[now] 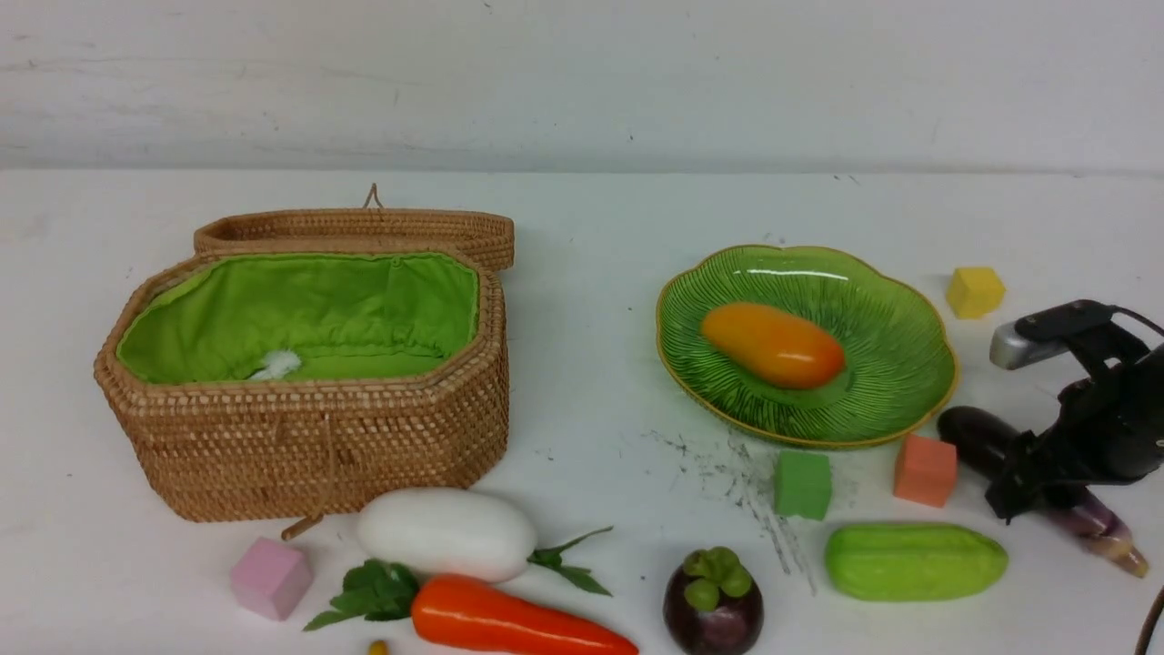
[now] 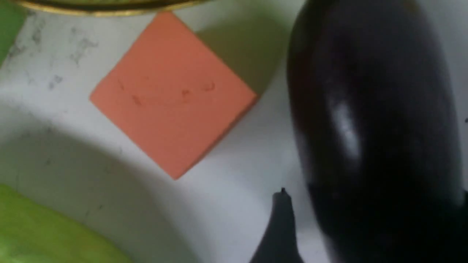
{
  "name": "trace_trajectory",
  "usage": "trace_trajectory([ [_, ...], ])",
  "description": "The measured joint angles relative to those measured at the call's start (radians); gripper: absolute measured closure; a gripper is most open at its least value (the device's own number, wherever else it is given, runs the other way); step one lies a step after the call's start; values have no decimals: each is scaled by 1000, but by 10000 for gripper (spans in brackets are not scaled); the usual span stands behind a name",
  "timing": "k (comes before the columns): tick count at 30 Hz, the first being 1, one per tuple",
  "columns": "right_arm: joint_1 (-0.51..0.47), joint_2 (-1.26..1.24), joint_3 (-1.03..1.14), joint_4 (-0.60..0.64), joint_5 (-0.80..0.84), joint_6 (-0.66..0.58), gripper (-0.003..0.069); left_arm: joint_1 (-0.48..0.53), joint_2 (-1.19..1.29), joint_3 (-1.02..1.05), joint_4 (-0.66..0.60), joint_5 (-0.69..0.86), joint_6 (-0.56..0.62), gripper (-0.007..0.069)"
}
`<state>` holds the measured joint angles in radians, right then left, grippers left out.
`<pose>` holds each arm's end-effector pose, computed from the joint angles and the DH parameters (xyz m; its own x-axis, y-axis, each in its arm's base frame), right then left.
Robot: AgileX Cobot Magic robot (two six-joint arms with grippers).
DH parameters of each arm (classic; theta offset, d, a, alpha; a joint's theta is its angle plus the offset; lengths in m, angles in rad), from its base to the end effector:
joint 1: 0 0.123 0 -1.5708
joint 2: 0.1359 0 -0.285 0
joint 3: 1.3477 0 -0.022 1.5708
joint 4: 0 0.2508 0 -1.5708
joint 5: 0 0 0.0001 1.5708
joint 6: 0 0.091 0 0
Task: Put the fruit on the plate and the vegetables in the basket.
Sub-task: Grab an eggplant with your right arm and place it in the basket on the left.
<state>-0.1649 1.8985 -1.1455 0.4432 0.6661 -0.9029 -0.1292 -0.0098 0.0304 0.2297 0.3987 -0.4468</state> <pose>0.3621 -0.0358 0.1561 -0.8522 -0.3655 -0.3743 -0.4190 0.9053 0.0700 0.0526 0.0013 0.1686 -0.3164 -0.1924 -0.9289 -0.0291 0.9807 -0.1932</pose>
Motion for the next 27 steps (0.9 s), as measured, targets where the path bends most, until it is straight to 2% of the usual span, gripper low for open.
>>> trace_trajectory([
  [2,0,1,-4,0,11,-3,146,0,0,0,0,0,0,386],
  [5,0,1,-11,-9,50,-5,298,0,0,0,0,0,0,386],
  [9,0,0,-34,-46,98,33,287,0,0,0,0,0,0,386],
  [17,0,-110,-208,-197,202,267,287,0,0,0,0,0,0,386],
  [22,24,-191,-325,-153,214,296,287,0,0,0,0,0,0,386],
  [27,101,-202,-366,-5,205,199,287,0,0,0,0,0,0,386],
])
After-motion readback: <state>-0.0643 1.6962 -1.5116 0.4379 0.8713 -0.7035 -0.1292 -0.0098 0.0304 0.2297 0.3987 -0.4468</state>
